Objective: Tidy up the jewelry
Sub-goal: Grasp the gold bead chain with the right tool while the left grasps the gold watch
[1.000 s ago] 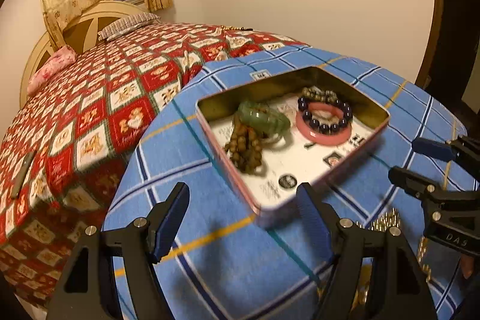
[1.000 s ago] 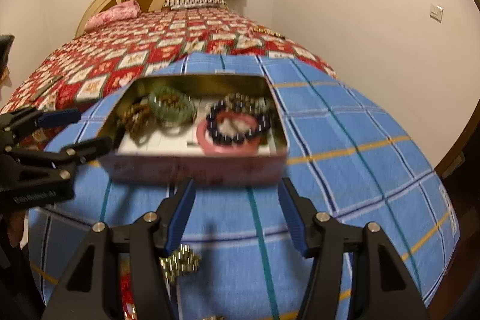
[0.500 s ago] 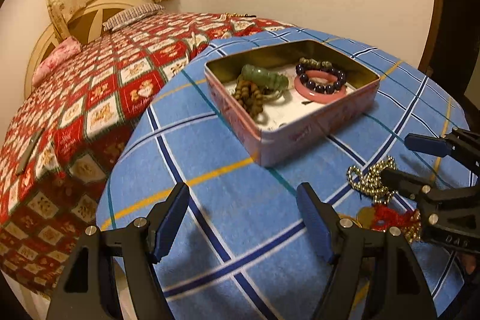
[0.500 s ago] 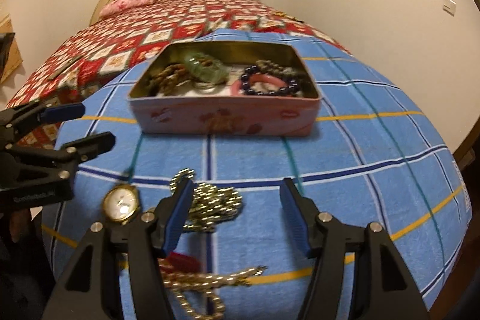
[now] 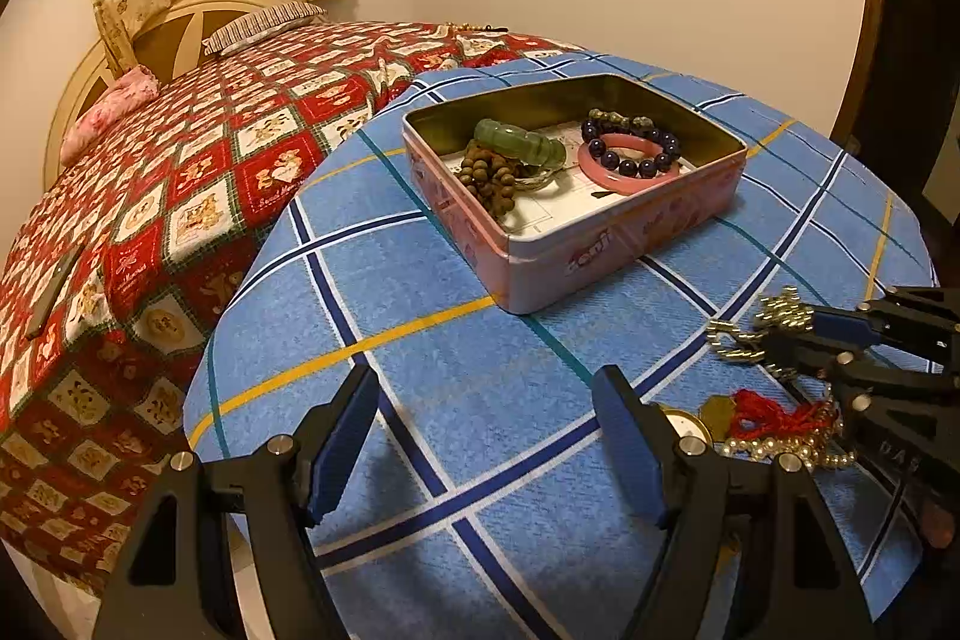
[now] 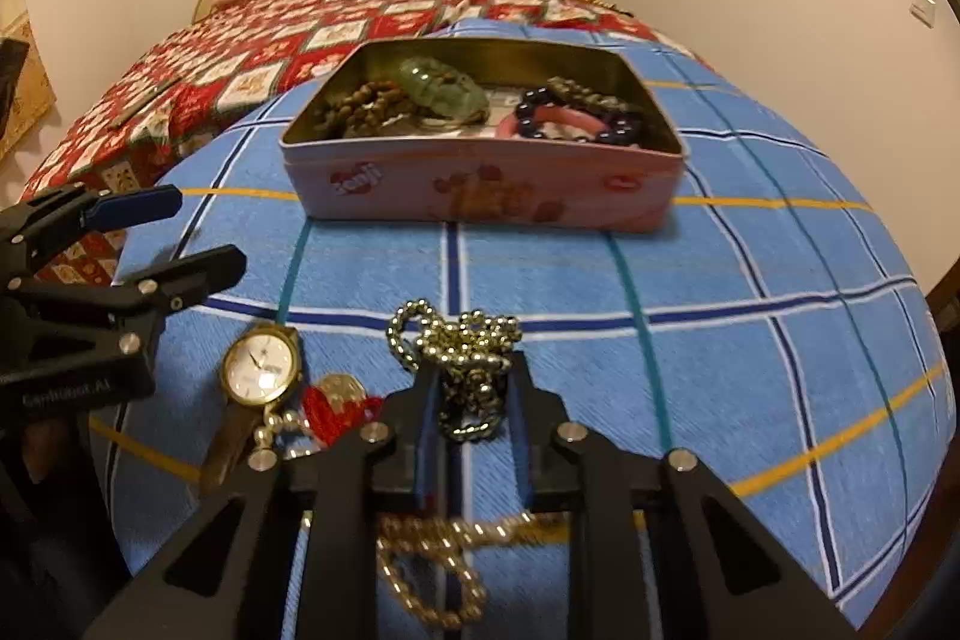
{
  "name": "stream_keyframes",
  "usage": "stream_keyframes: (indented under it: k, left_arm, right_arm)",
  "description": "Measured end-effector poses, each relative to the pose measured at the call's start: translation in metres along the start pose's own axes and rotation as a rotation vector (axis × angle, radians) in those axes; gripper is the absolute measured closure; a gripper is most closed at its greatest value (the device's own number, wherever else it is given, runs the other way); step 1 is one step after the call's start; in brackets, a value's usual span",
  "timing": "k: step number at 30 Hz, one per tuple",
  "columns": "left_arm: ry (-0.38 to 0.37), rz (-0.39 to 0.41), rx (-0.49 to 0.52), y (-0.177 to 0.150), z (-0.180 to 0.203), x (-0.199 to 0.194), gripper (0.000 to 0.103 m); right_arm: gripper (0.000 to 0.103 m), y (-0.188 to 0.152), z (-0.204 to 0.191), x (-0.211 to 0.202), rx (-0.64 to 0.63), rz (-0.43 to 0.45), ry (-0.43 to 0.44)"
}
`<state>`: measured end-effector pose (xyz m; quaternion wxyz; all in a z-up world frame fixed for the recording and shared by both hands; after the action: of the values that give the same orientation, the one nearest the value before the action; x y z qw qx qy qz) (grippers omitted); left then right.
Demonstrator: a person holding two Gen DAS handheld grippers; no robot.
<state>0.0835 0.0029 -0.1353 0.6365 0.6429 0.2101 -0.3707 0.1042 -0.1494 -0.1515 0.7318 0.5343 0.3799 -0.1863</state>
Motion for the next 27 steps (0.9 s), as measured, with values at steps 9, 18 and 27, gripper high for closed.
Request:
stream_keyframes:
  k: [9, 18, 27]
  left_arm:
    - [-0.034, -0.022, -0.004, -0.011, 0.017, -0.007, 0.029]
    - [-0.051, -0.062, 0.068, -0.019, 0.048, -0.004, 0.029]
    - [-0.099, -0.084, 0.012, -0.017, 0.034, 0.017, 0.024]
  right_arm:
    - [0.083, -0.03, 0.049, -0.025, 0.115, 0.018, -0.101]
    - [0.083, -0.039, 0.042, -0.029, 0.094, 0.04, -0.104]
    - [0.083, -0.041, 0.043, -0.025, 0.098, 0.039, -0.108]
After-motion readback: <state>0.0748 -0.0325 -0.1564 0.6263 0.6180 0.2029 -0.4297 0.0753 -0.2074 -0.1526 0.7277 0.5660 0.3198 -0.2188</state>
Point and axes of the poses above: each gripper's, at about its wrist camera, not at the fingertips, and x roughly the way its jaws point, z to its right, y to its top, the point moved 5 cm from there along x, roughly the way its jaws point, and after that the axes turned 11 degrees about -y, right-handed, at the moved point
